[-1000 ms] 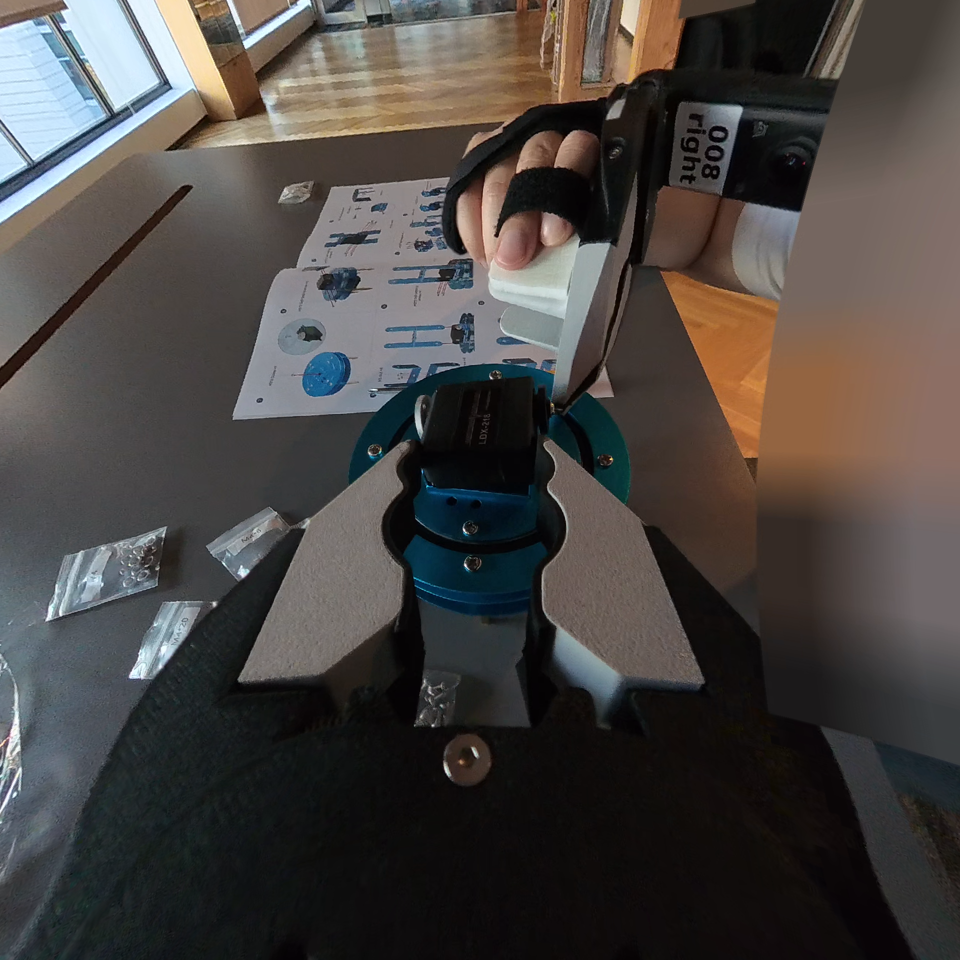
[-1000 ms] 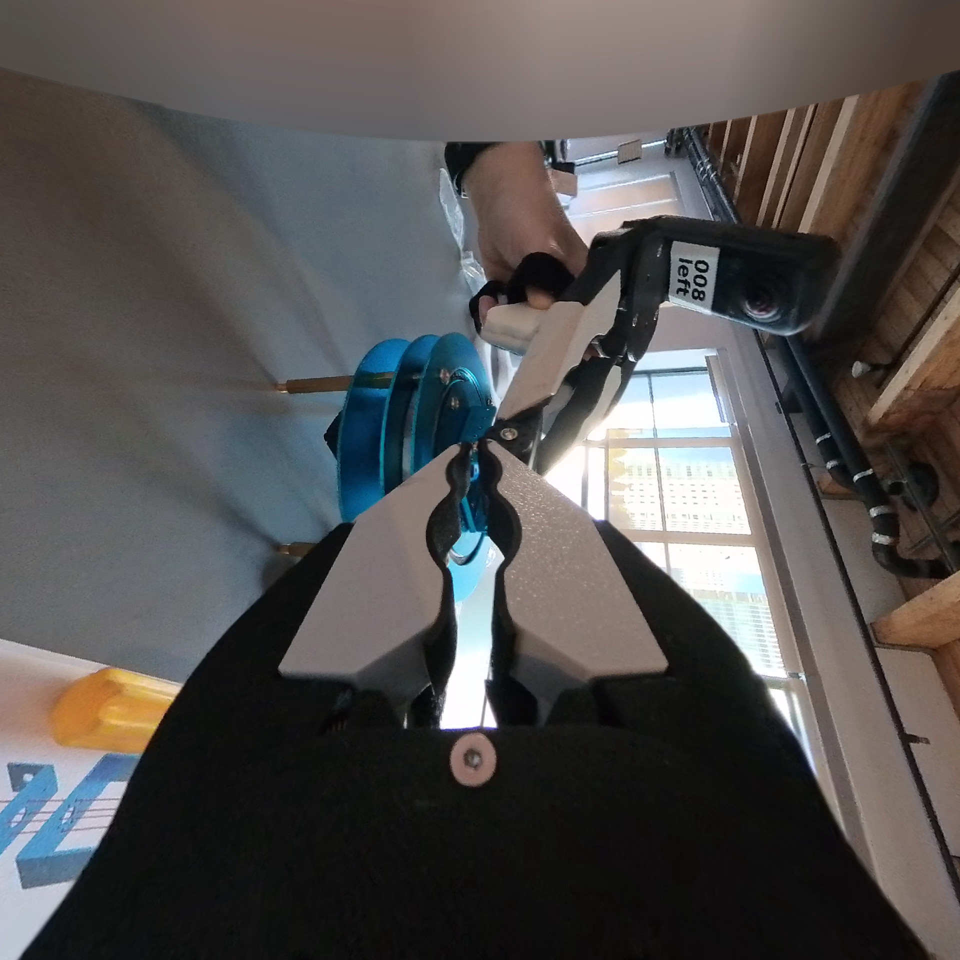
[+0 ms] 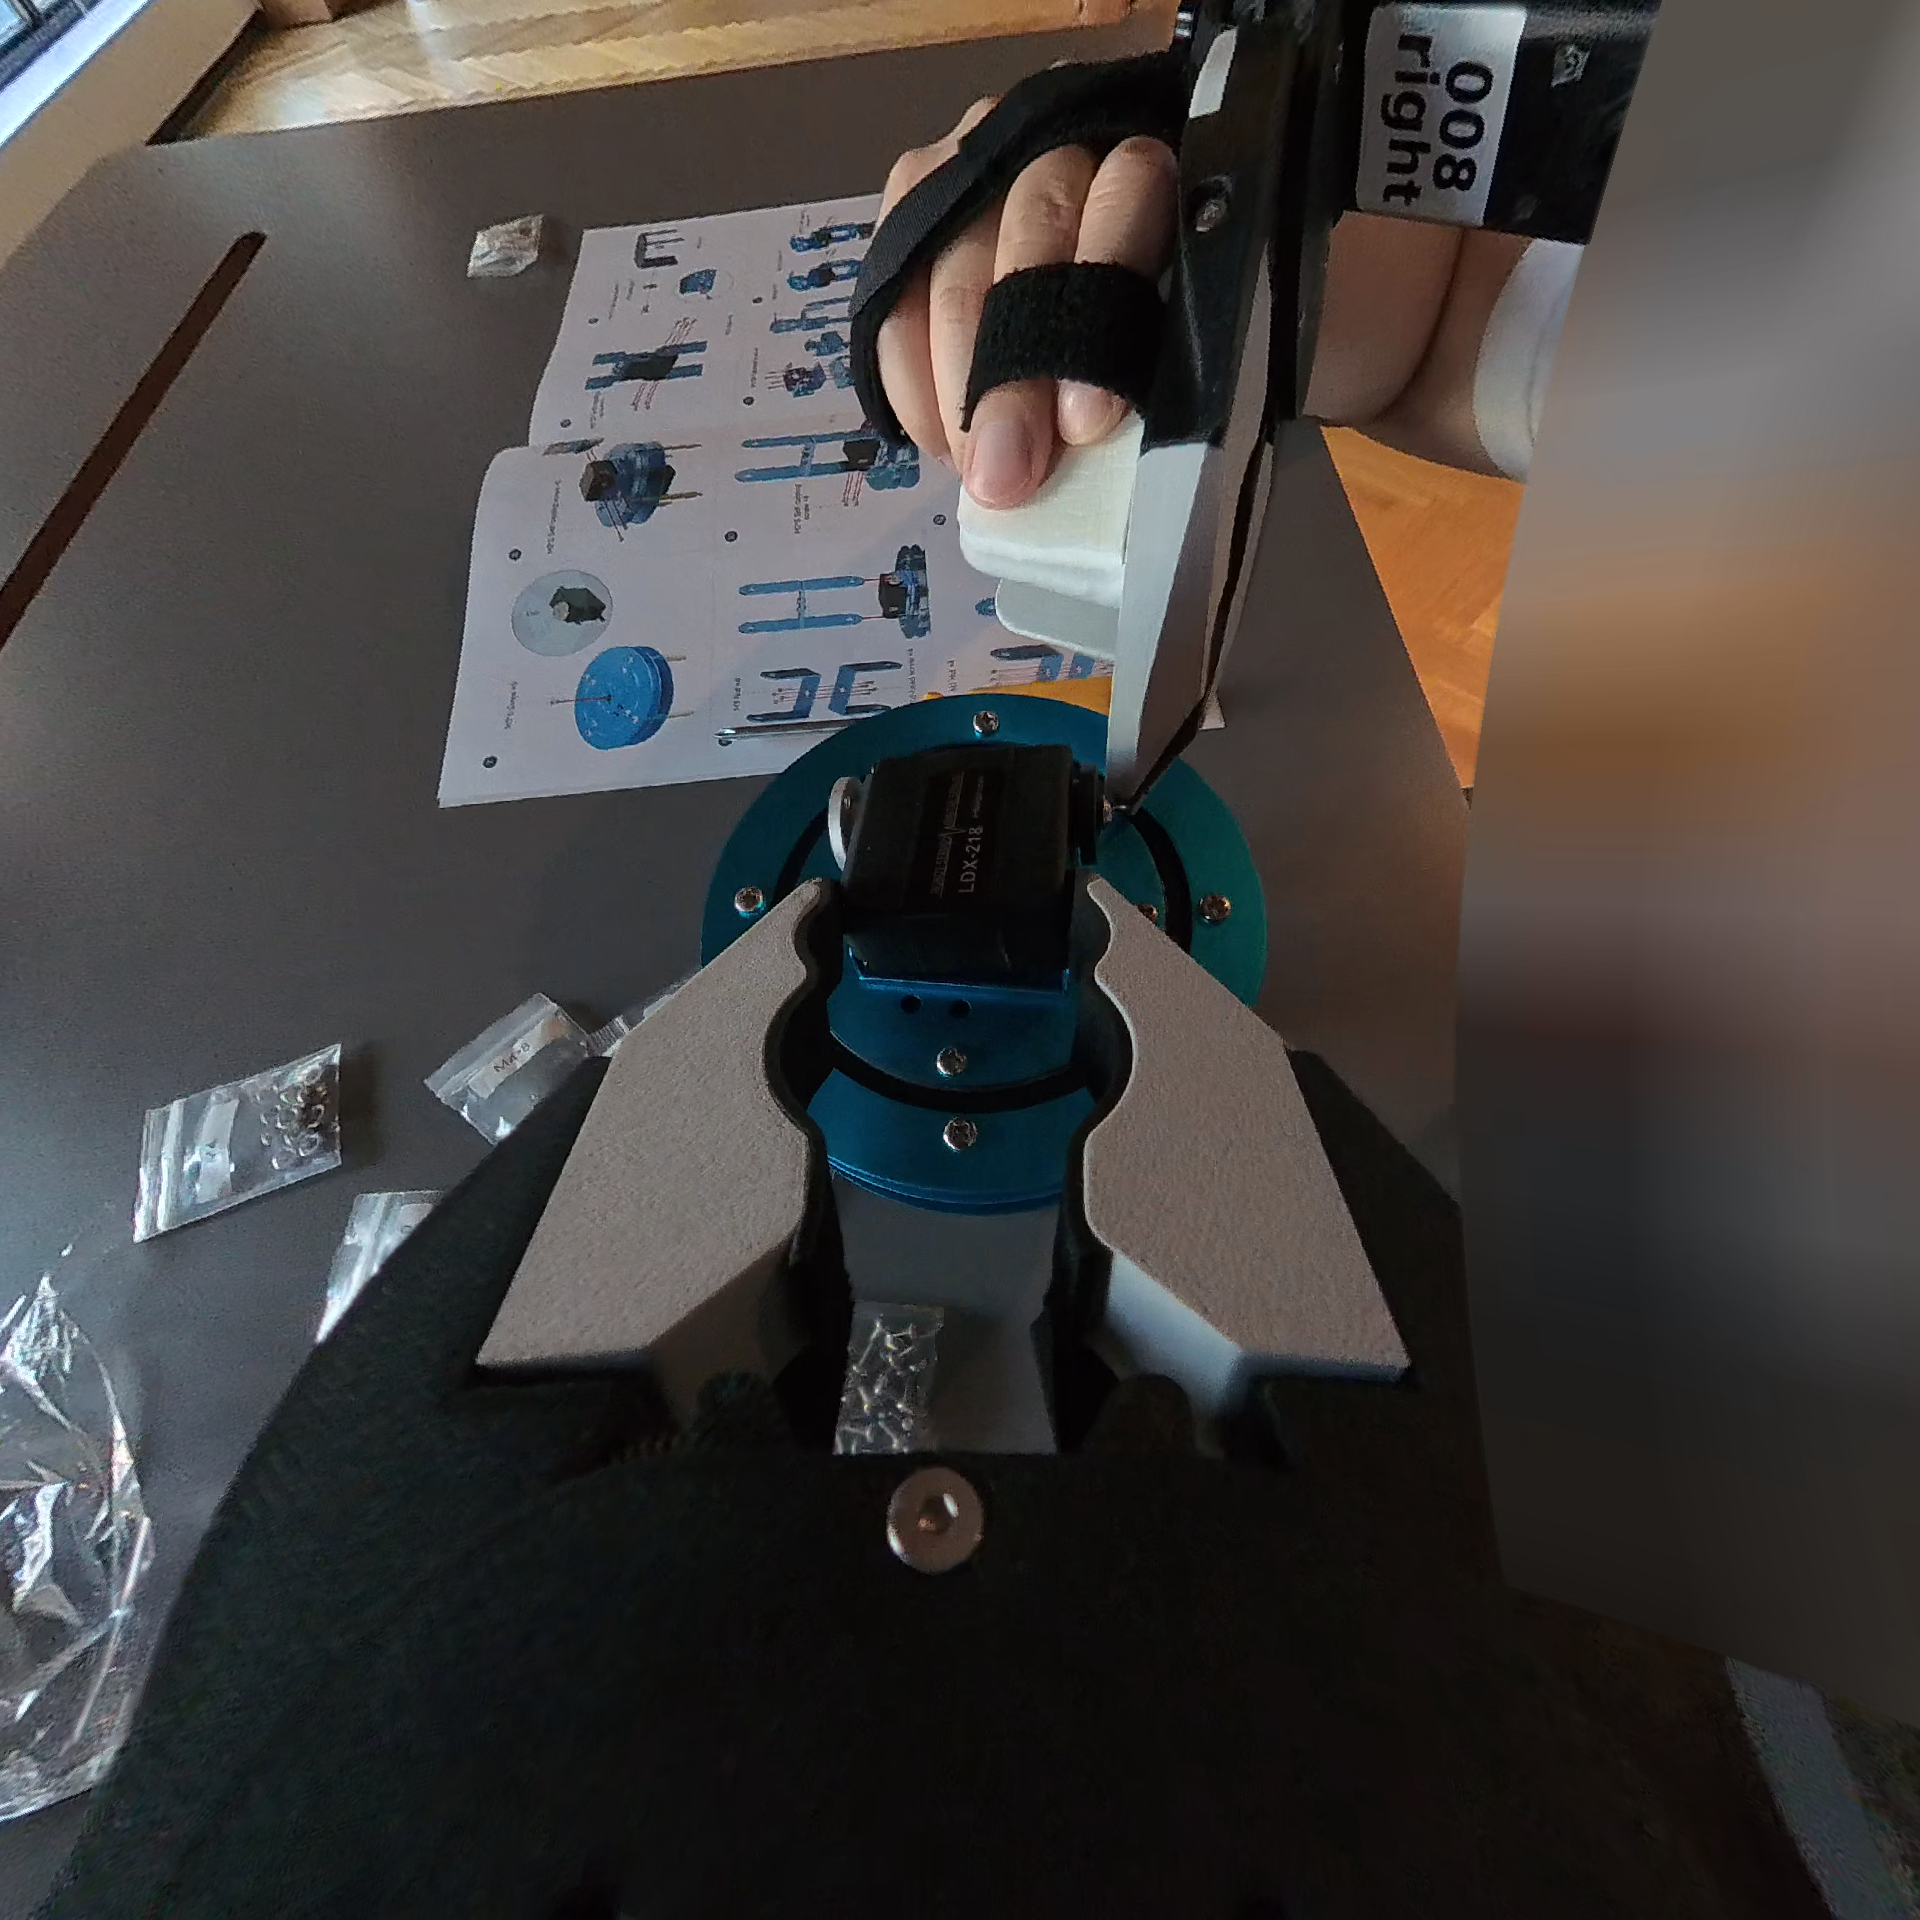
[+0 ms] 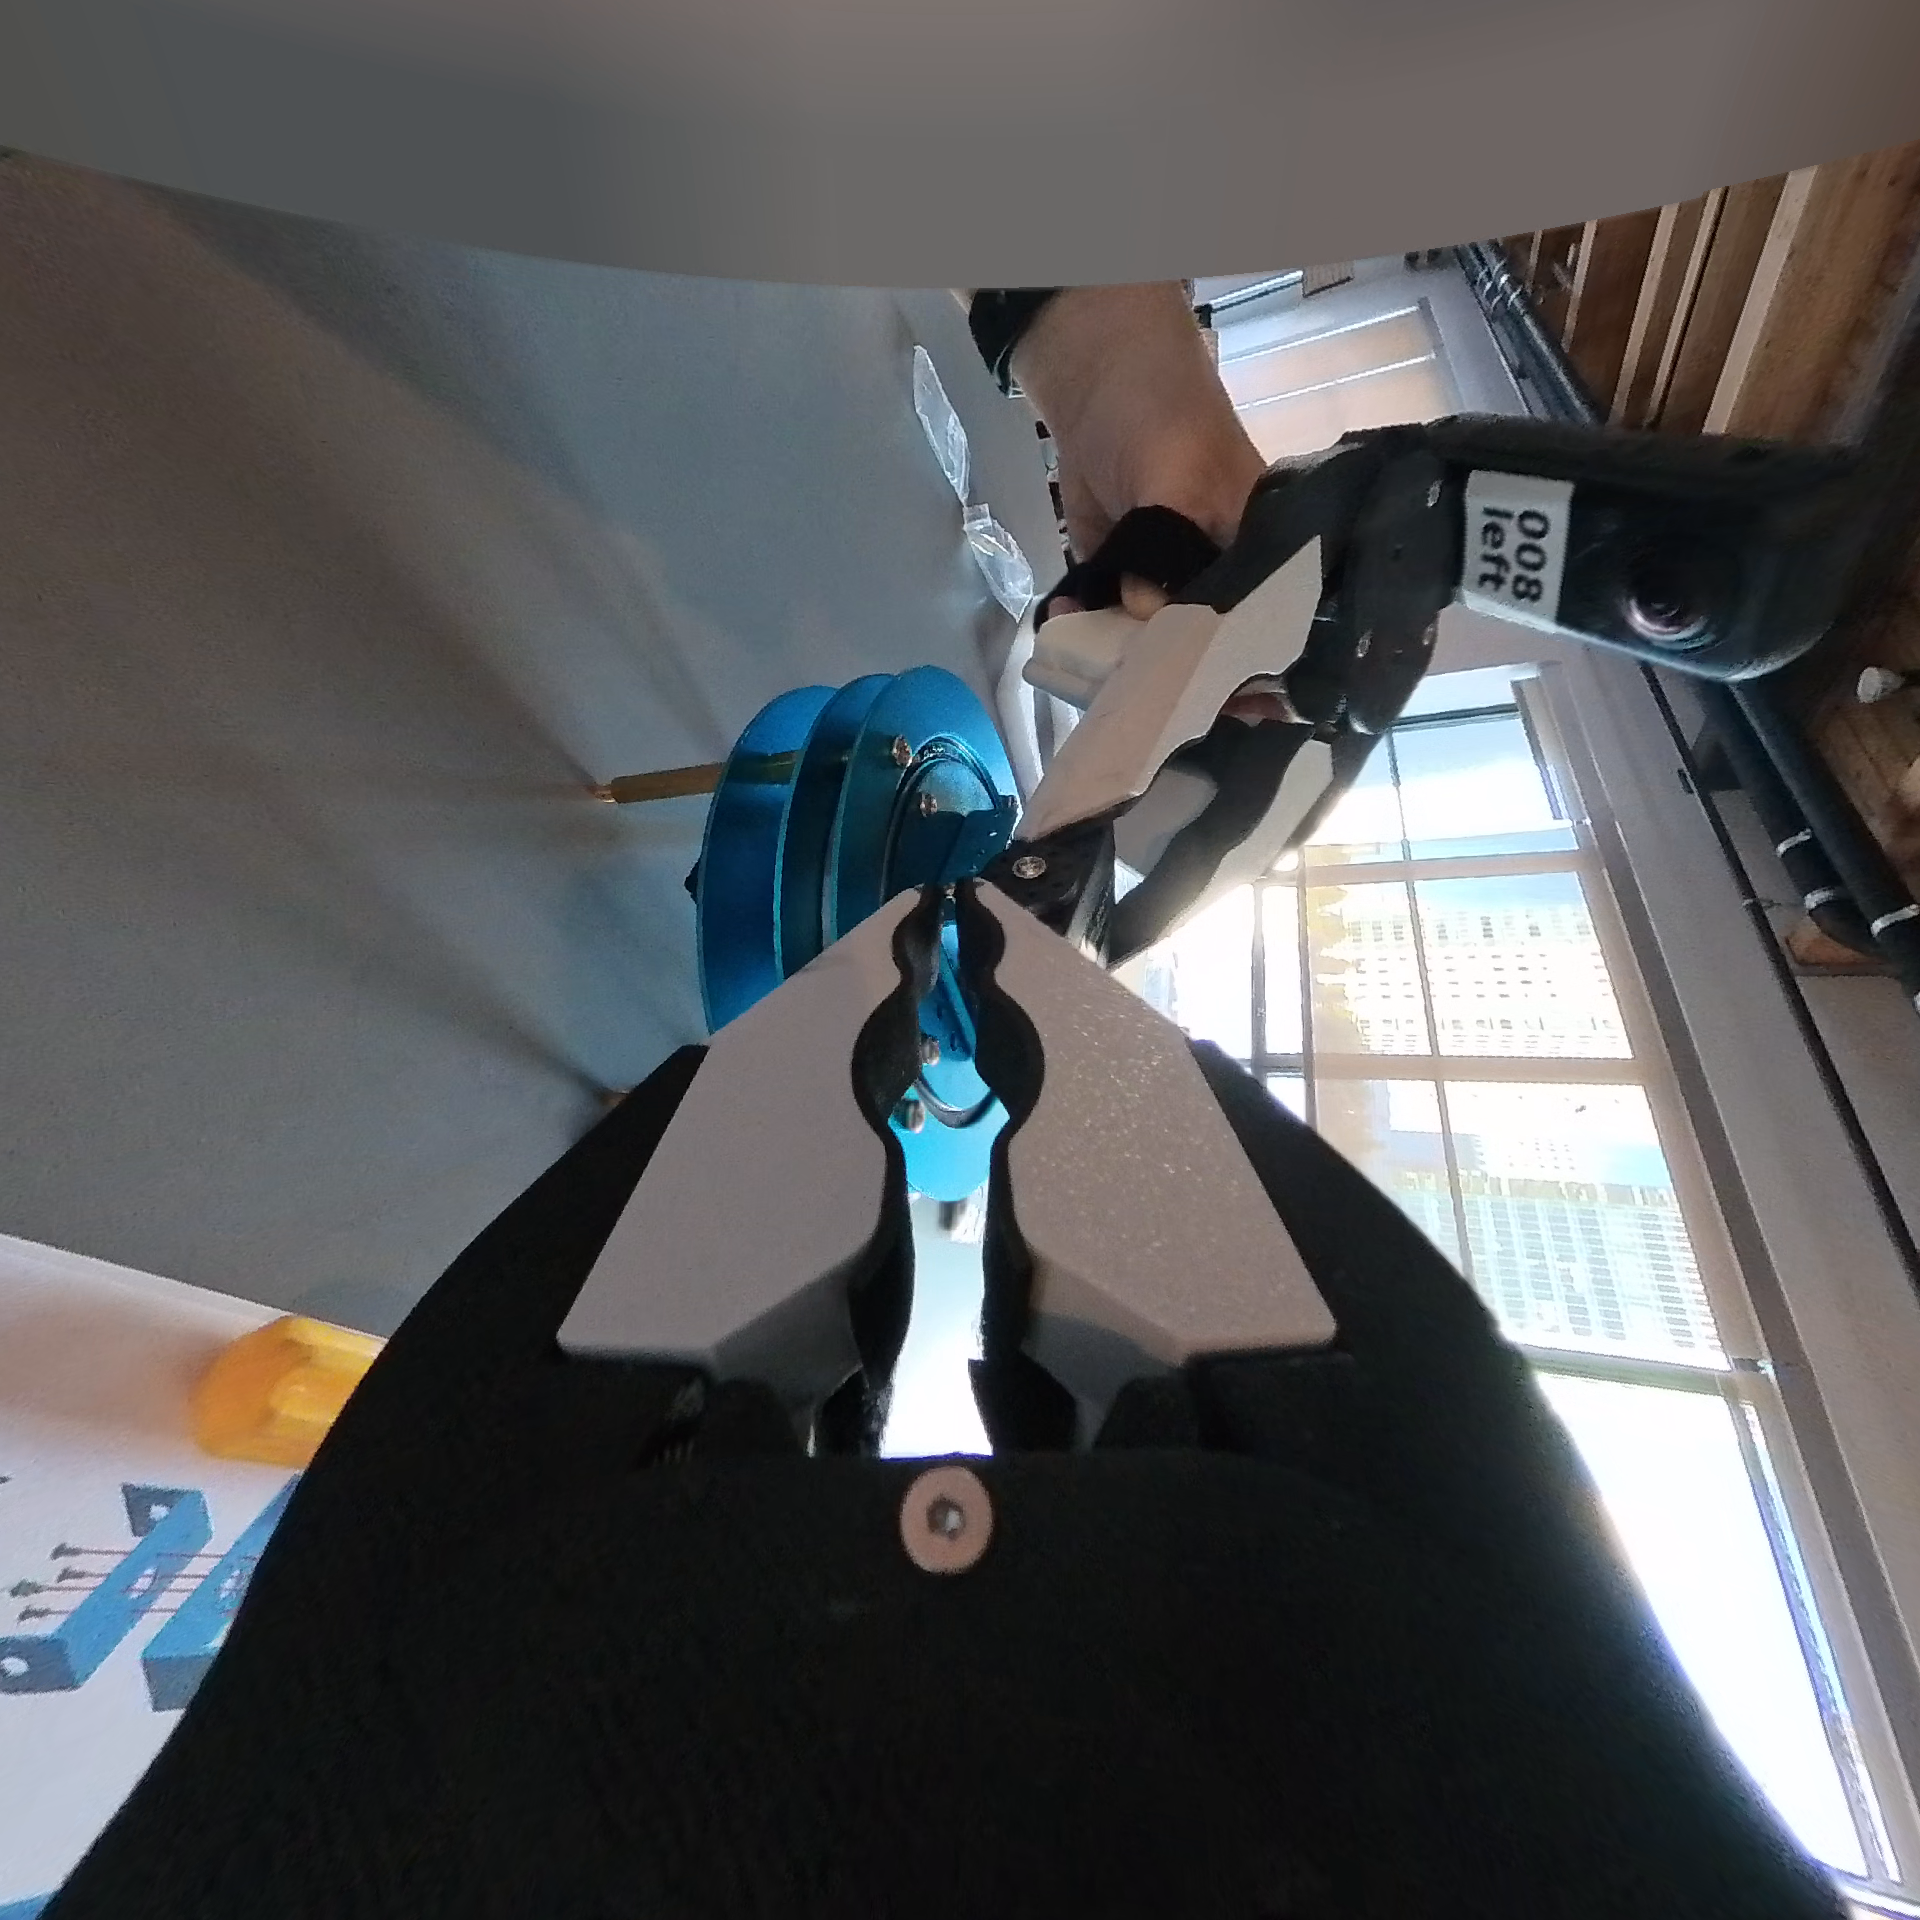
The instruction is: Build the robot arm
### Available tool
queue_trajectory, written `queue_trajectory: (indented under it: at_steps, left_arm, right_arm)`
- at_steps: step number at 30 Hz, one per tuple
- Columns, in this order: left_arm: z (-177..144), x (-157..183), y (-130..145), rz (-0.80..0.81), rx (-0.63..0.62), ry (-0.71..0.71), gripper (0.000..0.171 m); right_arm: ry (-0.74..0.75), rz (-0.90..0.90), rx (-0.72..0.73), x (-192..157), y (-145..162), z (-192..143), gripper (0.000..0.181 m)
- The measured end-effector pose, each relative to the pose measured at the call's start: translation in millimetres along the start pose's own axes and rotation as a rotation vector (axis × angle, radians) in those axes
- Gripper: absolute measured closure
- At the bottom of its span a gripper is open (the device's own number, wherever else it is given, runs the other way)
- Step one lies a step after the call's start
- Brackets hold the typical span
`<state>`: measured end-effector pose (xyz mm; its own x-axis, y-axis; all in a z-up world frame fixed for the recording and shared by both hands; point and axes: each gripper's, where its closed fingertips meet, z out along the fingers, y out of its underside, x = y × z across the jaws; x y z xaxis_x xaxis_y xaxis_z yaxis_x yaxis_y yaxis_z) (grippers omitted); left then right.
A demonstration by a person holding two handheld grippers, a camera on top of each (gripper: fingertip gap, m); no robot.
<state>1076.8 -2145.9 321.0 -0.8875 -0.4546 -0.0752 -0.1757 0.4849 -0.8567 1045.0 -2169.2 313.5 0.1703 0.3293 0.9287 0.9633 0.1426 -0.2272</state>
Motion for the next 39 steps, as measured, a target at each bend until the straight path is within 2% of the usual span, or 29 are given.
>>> queue_trajectory:
  at_steps: [7,14,20,39]
  left_arm:
    - [1.8,1.2,-3.5,0.083,-0.045,-0.071,0.129]
    - [2.1,1.1,-2.2,0.051,-0.039,-0.042,0.129]
    - [-0.8,-0.1,2.2,0.079,-0.098,-0.045,0.130]
    - [5.1,0.9,1.2,0.002,-0.029,0.014,0.129]
  right_arm:
    - [-0.001,-0.008,-0.003,-0.3,-2.1,0.3,0.181]
    - [0.000,-0.017,-0.014,0.6,0.1,-0.7,0.181]
    - [-0.002,-0.010,-0.011,0.9,-0.2,-0.3,0.181]
    - [0.008,-0.019,-0.022,-0.4,1.1,-4.8,0.181]
